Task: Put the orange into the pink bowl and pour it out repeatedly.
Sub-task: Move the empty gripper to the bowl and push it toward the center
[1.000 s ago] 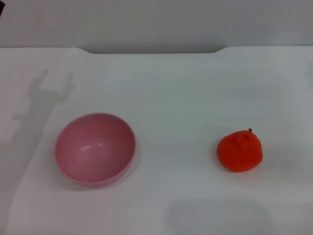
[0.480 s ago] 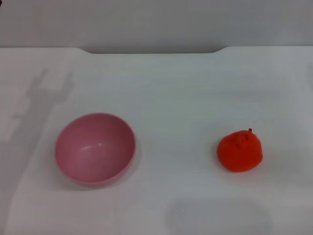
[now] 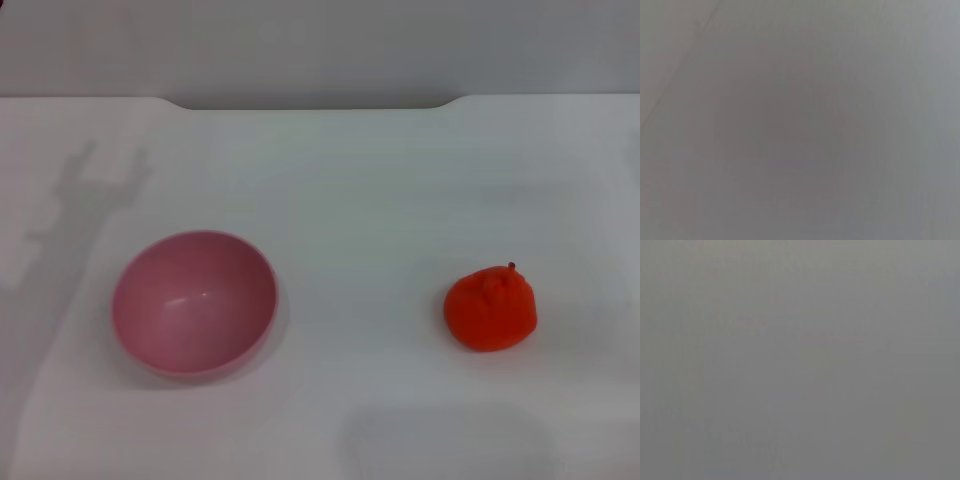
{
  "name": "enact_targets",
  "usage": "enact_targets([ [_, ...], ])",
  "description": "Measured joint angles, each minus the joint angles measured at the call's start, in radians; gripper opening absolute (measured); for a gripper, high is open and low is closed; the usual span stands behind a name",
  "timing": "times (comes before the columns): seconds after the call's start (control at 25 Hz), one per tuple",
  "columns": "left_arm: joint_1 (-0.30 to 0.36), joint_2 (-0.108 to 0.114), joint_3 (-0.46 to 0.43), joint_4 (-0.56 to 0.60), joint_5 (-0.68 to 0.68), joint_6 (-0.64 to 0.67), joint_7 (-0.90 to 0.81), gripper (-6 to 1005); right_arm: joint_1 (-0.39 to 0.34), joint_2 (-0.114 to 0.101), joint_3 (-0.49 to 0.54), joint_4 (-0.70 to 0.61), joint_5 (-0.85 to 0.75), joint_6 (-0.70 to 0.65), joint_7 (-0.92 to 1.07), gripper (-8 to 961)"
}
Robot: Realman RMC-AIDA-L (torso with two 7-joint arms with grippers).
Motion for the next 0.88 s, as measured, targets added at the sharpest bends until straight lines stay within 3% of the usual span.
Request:
enact_targets([
  [0.64,-0.008,0.004,0.005,0.002,0.009,-0.011,-0.009,763,0.007,-0.003,0.000,-0.007,0.000,0.005,-0.002,689],
  [0.72,-0.008,0.016,0.005,0.017,0.042,-0.029,-0.047,762,0.007,-0.003,0.000,-0.007,0.000,0.005,-0.002,689],
  [0.88,-0.008,0.077,0.000,0.114,0.205,-0.140,-0.247,759,0.008,-0.003,-0.007,-0.007,0.000,0.005,-0.002,689],
])
